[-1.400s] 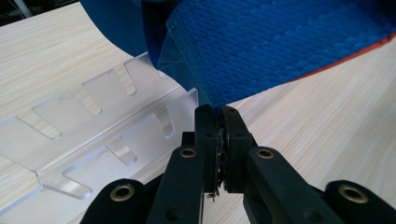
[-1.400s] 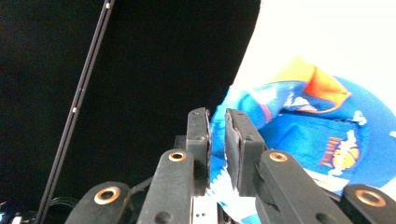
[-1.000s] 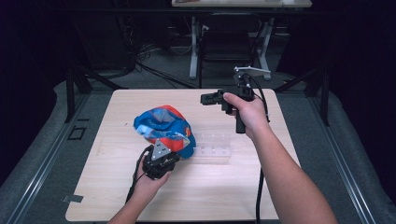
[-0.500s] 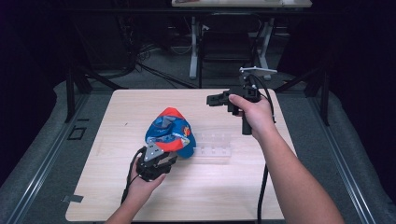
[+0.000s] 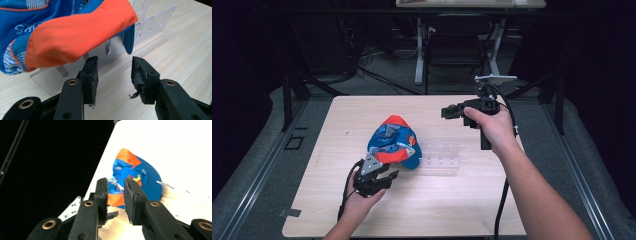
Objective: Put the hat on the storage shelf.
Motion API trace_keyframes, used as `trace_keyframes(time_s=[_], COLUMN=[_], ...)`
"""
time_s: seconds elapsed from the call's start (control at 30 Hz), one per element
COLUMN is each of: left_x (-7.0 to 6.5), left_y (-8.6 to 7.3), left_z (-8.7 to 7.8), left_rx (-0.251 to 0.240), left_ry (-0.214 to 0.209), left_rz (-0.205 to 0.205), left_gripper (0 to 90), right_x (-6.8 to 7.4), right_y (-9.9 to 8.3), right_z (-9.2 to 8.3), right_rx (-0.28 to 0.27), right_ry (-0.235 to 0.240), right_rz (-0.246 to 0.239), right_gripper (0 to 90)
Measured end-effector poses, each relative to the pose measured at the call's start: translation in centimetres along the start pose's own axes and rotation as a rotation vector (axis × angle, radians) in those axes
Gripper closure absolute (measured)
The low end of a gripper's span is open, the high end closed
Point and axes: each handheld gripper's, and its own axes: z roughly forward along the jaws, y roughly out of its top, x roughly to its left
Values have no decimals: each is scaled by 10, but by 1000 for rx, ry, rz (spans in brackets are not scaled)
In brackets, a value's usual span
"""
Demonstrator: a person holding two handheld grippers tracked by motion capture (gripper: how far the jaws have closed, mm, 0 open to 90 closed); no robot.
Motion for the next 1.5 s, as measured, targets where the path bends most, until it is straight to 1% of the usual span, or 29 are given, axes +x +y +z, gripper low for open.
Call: trace_keyframes(time_s=[0.07,0.1,0.13,0.17,0.23,0.3,0.37,0.47,0.5,0.6,0.63,0.73,0.77,0.9,0.97,1.0,1.03,1.07,1.1,1.13,1.17,1.2,1.23,1.27,1.33,1.37,1.4,1.43,1.5], left_x=[1,3,3,4,5,5,6,9,10,12,14,16,16,20,21,21,22,23,24,26,27,28,29,30,32,32,33,34,36], left_y=[-2,-4,-4,-6,-8,-10,-12,-15,-16,-20,-23,-27,-27,-36,-38,-38,-40,-41,-43,-44,-45,-46,-48,-49,-52,-53,-55,-56,-59], left_z=[-2,-4,-4,-6,-8,-10,-12,-15,-17,-21,-24,-28,-28,-33,-35,-35,-36,-37,-38,-39,-39,-41,-42,-43,-45,-46,-47,-48,-49], left_rx=[3,1,1,11,8,11,11,10,10,14,17,22,22,22,27,27,28,26,24,27,27,33,29,30,36,35,34,33,28], left_ry=[-1,-3,-3,-4,2,0,1,2,3,5,6,8,8,14,11,11,10,13,14,11,17,16,17,18,18,20,20,20,22], left_rz=[-7,-14,-14,-10,-11,-13,-15,-25,-29,-33,-35,-45,-45,-63,-63,-63,-64,-68,-72,-73,-76,-80,-83,-83,-84,-87,-93,-97,-110], left_gripper=[569,565,565,563,560,557,553,548,543,538,537,532,530,513,499,491,491,482,465,465,448,448,448,436,431,428,425,417,416], right_x=[-2,-4,-4,-5,-6,-7,-8,-10,-11,-13,-15,-17,-19,-25,-29,-29,-31,-33,-35,-35,-39,-39,-40,-42,-44,-45,-46,-49,-50], right_y=[-3,-6,-6,-8,-10,-11,-15,-19,-23,-27,-31,-38,-40,-54,-61,-61,-65,-67,-73,-73,-80,-80,-83,-89,-92,-96,-99,-105,-108], right_z=[-4,-8,-8,-12,-15,-17,-20,-22,-24,-26,-27,-28,-29,-28,-28,-28,-27,-27,-26,-26,-25,-25,-25,-23,-22,-21,-20,-19,-18], right_rx=[-4,-5,-5,-5,-15,-12,-22,-17,-24,-32,-36,-37,-35,-45,-50,-50,-63,-48,-36,-36,-44,-44,-23,-24,-26,-15,-6,-19,-13], right_ry=[-4,-21,-21,-33,-34,-35,-36,-35,-37,-39,-49,-68,-76,-96,-107,-107,-113,-128,-156,-156,-143,-143,-155,-176,-171,-172,-190,-197,-202], right_rz=[3,-1,-1,-3,1,-5,-3,-3,-9,-16,-27,-34,-44,-64,-79,-79,-89,-103,-137,-137,-121,-121,-121,-145,-139,-133,-144,-151,-150], right_gripper=[728,723,723,717,705,702,693,672,641,625,598,580,564,498,444,444,418,407,400,400,391,391,390,382,382,382,382,379,380])
